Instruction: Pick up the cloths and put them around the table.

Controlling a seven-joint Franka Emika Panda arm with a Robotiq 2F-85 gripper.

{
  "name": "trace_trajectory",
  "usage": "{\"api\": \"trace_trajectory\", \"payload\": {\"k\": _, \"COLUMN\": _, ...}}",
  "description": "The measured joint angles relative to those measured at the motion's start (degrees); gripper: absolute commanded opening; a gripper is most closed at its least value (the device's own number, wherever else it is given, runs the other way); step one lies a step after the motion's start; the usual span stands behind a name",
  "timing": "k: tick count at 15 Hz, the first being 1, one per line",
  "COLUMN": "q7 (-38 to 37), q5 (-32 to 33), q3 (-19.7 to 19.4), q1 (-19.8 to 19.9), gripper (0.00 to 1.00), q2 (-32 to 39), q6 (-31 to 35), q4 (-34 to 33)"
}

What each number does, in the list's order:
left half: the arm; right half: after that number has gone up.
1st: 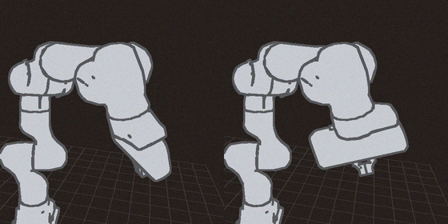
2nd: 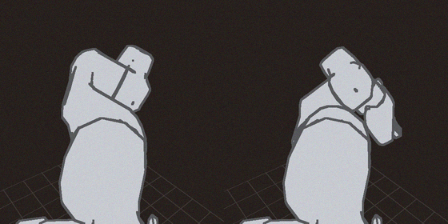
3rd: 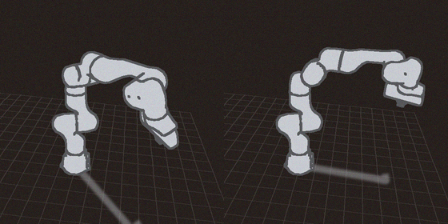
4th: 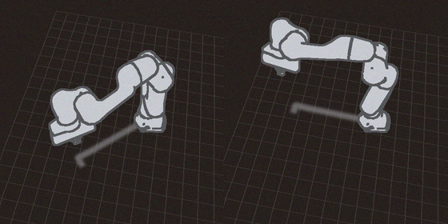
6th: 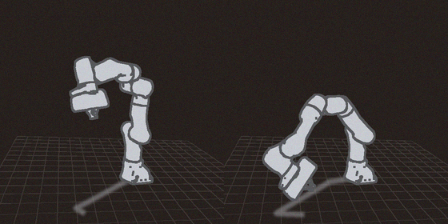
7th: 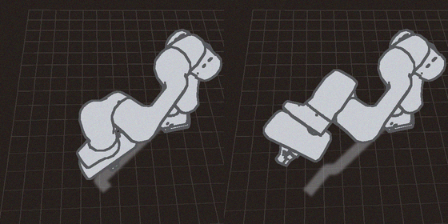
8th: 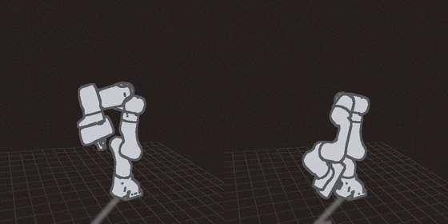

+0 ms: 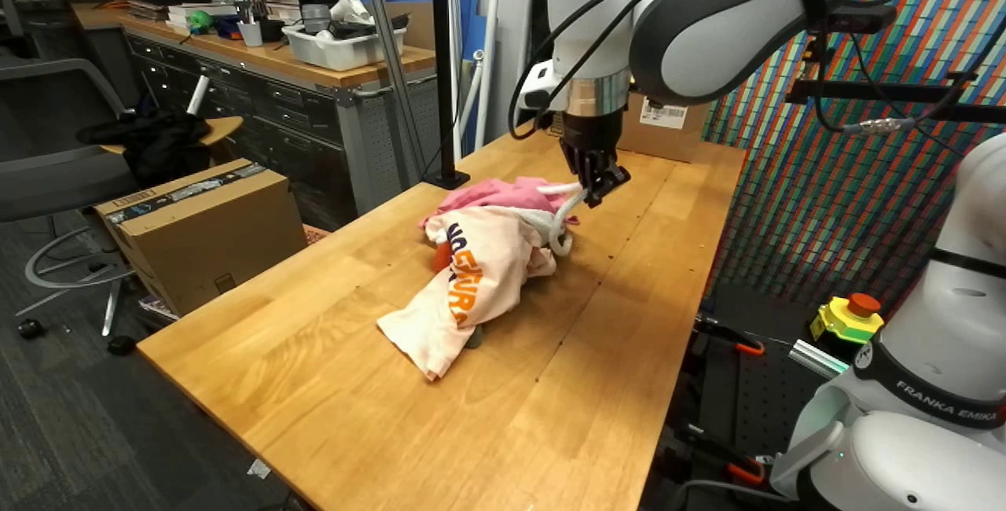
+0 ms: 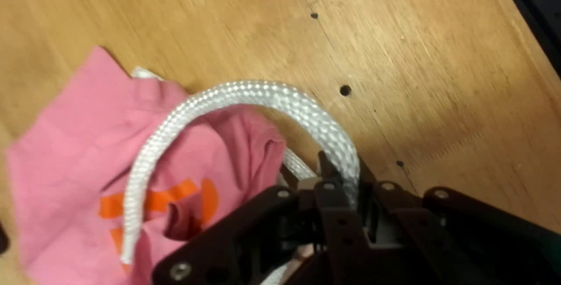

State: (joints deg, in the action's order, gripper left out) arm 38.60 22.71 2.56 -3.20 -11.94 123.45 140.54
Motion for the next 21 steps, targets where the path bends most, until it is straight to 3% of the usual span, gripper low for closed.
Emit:
{"api": "trace_trajectory", "payload": {"k": 11, "q7": -9.07, "q5": 11.1, "q3": -5.05, "q1": 5.35, "gripper": 0.03, "q2": -22.0, "q6": -11.81, "q4": -0.88}}
{"api": "trace_trajectory", "payload": {"k": 15, "q7": -14.67, "q5": 14.71, "q3": -9.09, "q1": 9.05, "gripper": 0.03, "q2": -24.9, "q6": -11.92, "q4": -0.91}}
{"api": "trace_trajectory", "payload": {"k": 21, "q7": -22.98, "q5": 14.97, "q3": -17.1, "q1": 14.61, "gripper": 0.04, "q2": -23.85, "q6": -10.67, "q4": -1.89}}
